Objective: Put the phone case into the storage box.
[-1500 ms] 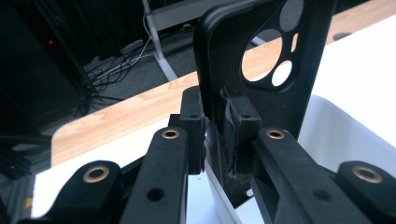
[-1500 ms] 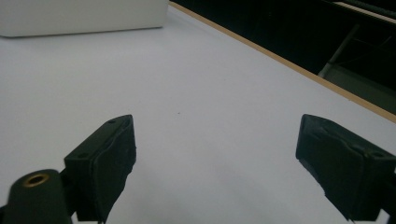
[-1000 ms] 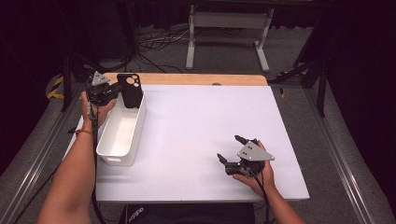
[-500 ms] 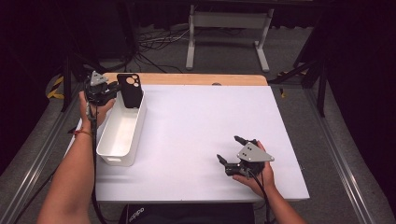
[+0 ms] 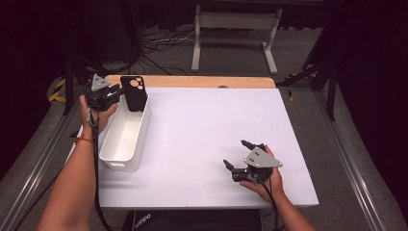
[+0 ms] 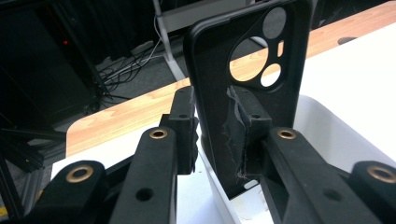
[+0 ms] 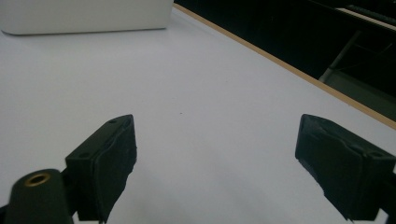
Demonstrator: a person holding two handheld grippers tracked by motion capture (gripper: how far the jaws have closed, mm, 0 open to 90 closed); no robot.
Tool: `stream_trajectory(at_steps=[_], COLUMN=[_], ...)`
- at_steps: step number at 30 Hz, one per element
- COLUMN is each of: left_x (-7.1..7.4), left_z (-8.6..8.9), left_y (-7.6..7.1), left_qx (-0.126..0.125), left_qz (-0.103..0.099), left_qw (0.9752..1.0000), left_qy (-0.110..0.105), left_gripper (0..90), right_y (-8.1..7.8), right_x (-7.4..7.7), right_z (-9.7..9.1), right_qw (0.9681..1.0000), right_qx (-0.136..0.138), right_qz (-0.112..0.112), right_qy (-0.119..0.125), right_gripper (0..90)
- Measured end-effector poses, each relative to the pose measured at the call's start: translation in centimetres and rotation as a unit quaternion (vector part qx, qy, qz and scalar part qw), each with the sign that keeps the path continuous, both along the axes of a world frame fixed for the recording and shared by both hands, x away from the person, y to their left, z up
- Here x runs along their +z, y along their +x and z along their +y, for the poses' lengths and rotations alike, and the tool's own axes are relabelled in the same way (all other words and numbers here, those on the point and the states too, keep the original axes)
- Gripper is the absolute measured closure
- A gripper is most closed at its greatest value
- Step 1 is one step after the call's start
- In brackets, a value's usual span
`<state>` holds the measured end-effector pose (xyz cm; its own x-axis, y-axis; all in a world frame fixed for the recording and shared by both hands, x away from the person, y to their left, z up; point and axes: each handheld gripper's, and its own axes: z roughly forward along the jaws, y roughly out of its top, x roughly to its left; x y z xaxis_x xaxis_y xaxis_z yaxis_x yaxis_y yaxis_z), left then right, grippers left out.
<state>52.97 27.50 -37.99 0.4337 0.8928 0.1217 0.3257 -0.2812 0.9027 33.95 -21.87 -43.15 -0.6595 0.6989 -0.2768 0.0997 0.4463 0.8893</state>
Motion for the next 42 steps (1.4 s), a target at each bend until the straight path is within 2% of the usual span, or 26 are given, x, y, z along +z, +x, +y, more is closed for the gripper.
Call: stream_trajectory(at_steps=[10, 20, 33, 42], left_x=[1.1, 1.5, 1.7, 1.6], left_z=[-0.1, -0.5, -1.1, -1.5], left_y=[-1.3, -1.9, -3.1, -4.0], left_qx=[-0.009, -0.015, -0.026, -0.031], left_qz=[-0.02, -0.037, -0.052, -0.063], left_qw=[0.9997, 0.9992, 0.9981, 0.9974], left_qy=[-0.002, -0.009, -0.02, -0.015], left_gripper=[71.8, 69.5, 62.9, 54.3], right_y=[-0.1, 0.1, -0.1, -0.2], right_x=[-0.1, -0.3, -0.3, -0.1], right_z=[0.1, 0.0, 0.1, 0.1], right_qw=[1.0, 1.0, 1.0, 1.0], right_qx=[0.003, 0.002, 0.006, 0.007], right_qz=[0.001, 0.007, 0.003, 0.001], right_qy=[-0.005, -0.006, -0.007, -0.005], right_gripper=[13.5, 13.4, 13.4, 13.4])
